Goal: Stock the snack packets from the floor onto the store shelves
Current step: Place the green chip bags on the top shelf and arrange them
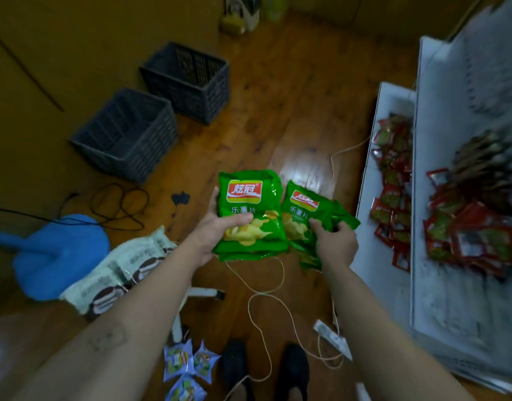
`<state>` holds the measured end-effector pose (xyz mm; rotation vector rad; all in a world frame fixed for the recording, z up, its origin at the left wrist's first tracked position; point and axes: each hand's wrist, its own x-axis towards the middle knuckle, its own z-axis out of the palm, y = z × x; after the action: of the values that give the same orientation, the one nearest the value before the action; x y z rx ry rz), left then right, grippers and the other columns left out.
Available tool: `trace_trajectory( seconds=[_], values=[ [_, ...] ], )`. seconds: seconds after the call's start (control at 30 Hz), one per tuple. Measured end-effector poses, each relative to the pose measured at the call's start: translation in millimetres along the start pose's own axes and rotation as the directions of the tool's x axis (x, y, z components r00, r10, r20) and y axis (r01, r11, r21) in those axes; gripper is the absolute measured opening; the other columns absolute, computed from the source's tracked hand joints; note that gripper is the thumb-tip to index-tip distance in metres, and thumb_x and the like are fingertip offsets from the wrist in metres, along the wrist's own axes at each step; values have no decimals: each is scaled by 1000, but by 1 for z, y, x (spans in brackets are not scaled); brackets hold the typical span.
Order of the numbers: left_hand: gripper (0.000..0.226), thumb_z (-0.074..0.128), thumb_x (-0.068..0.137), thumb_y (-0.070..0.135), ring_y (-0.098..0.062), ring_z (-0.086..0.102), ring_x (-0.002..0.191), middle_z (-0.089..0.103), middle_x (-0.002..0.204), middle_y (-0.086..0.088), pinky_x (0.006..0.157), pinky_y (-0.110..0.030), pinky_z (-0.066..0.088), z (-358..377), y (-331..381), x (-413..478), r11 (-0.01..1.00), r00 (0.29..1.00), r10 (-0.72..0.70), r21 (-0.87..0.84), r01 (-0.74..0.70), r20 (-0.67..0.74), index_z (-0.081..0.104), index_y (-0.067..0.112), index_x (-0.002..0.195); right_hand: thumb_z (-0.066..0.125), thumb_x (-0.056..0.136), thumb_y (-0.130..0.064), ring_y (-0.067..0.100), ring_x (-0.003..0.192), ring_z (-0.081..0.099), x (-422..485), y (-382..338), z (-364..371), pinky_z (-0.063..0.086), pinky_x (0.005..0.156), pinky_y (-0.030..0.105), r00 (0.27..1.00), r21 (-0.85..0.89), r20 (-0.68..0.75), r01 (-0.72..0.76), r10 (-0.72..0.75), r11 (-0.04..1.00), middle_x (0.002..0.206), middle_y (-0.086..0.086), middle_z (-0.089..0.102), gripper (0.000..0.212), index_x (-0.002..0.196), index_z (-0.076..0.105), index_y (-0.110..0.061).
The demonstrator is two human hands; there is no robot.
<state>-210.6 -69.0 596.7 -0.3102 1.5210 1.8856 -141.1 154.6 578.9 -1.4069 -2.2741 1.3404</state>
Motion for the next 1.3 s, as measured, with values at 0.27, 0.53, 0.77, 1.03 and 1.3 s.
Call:
trace_trajectory(
  seconds=[0.27, 0.53, 0.77, 1.03, 1.3],
  values=[
    [118, 91, 54, 20, -33, 72, 103, 74, 114, -8, 95, -56, 54, 9, 136, -54, 961, 961, 270, 54, -273, 54, 27, 31, 153, 79, 73, -42, 24, 82, 66, -21, -143, -31, 55, 80, 38, 991, 153, 65, 109, -120, 982, 83, 0, 68, 28, 79, 64, -20],
    [112, 86, 61, 6, -33, 71, 104, 70, 119, -11, 97, -55, 53, 21, 258, -119, 859, 866, 492, 112, -500, 95, 26, 31, 153, 73, 79, -47, 24, 89, 65, -63, -279, -72, 55, 83, 44, 916, 225, 12, 387, -400, 894, 95, 3, 70, 34, 93, 69, -16],
    [78, 80, 65, 13, -40, 69, 105, 73, 114, -12, 96, -62, 51, 36, 314, -159, 793, 801, 585, 113, -598, 131, 47, 34, 133, 70, 81, -49, 26, 96, 61, -81, -347, -110, 56, 80, 47, 811, 230, -69, 579, -581, 782, 87, -3, 65, 25, 75, 56, -29],
    [105, 88, 62, 15, -35, 71, 103, 68, 122, -16, 90, -57, 56, 37, 322, -166, 738, 743, 669, 129, -663, -10, 31, 31, 148, 68, 76, -57, 29, 97, 61, -83, -380, -107, 56, 78, 50, 755, 278, -35, 636, -655, 719, 84, -4, 65, 32, 71, 57, -27],
    [137, 98, 47, 27, -29, 69, 109, 67, 127, -8, 99, -53, 53, -17, 325, -195, 728, 631, 680, 238, -643, -373, 16, 32, 156, 65, 73, -64, 32, 98, 59, -106, -423, -26, 56, 75, 50, 561, 423, 244, 672, -791, 608, 87, 2, 65, 43, 79, 59, -21]
  ],
)
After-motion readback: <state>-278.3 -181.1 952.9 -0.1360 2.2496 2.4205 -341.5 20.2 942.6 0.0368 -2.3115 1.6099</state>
